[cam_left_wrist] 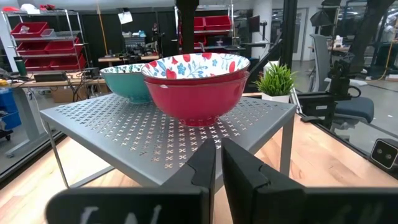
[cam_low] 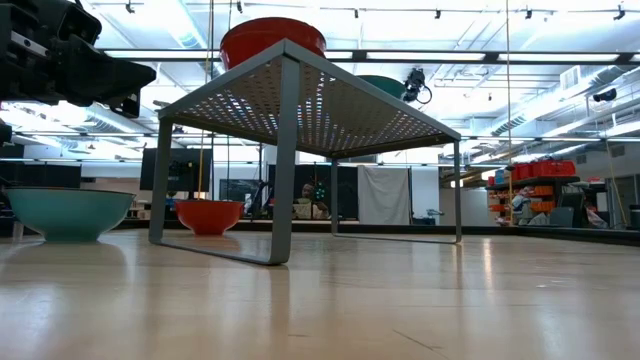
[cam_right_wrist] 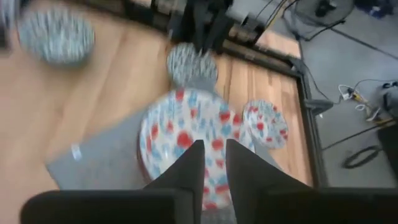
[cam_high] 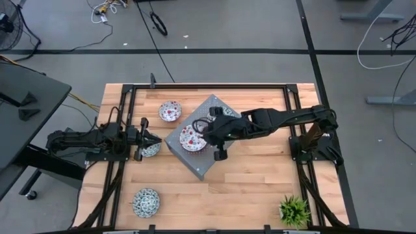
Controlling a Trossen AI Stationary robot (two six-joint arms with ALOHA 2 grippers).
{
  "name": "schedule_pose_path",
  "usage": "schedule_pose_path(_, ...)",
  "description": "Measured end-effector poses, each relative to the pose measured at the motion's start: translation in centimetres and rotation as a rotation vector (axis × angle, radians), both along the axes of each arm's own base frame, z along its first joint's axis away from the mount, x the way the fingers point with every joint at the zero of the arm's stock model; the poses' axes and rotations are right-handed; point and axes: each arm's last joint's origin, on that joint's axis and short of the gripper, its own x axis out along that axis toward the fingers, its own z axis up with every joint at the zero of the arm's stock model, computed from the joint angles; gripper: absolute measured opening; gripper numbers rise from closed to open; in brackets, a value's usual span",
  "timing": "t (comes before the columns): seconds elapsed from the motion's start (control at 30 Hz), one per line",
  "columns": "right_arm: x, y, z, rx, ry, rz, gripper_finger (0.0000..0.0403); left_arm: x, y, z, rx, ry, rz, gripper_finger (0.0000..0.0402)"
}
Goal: Pick & Place Mini bowls
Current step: Stack the right red patterned bowl on top of the red patterned bowl on the shelf
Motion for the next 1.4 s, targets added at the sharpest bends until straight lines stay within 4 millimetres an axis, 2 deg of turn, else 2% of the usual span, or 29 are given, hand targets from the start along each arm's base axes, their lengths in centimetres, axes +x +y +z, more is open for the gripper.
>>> schedule_pose_path(0.13, -0.1, 0.1, 0.6, 0.076, -0.052, -0.05, 0.0041, 0.0, 0.0, 0.0, 0.0, 0.0, 0.0, 0.003)
schedule_pose_path(0.33, 0.0, 0.6, 0.3, 0.113, -0.065, -0.066, 0.0009, 0.0, 0.0, 0.0, 0.0, 0.0, 0.0, 0.003)
schedule_pose_path(0.57, -0.6, 1.0, -1.3, 0.129, -0.106, -0.055, 0.0003, 0.0, 0.0, 0.0, 0.0, 0.0, 0.0, 0.003)
schedule_pose_path(0.87, -1.9, 0.7, -2.9, 0.17, -0.25, -0.052, 0.0001, 0.0, 0.0, 0.0, 0.0, 0.0, 0.0, 0.003)
schedule_pose_path(1.07, -1.8, 0.6, -5.2, 0.186, -0.288, -0.056, 0.0001, 0.0, 0.0, 0.0, 0.0, 0.0, 0.0, 0.003)
schedule_pose_path(1.4, -1.7, -1.4, -7.9, 0.205, -0.282, -0.131, 0.0, 0.0, 0.0, 0.0, 0.0, 0.0, 0.0, 0.003)
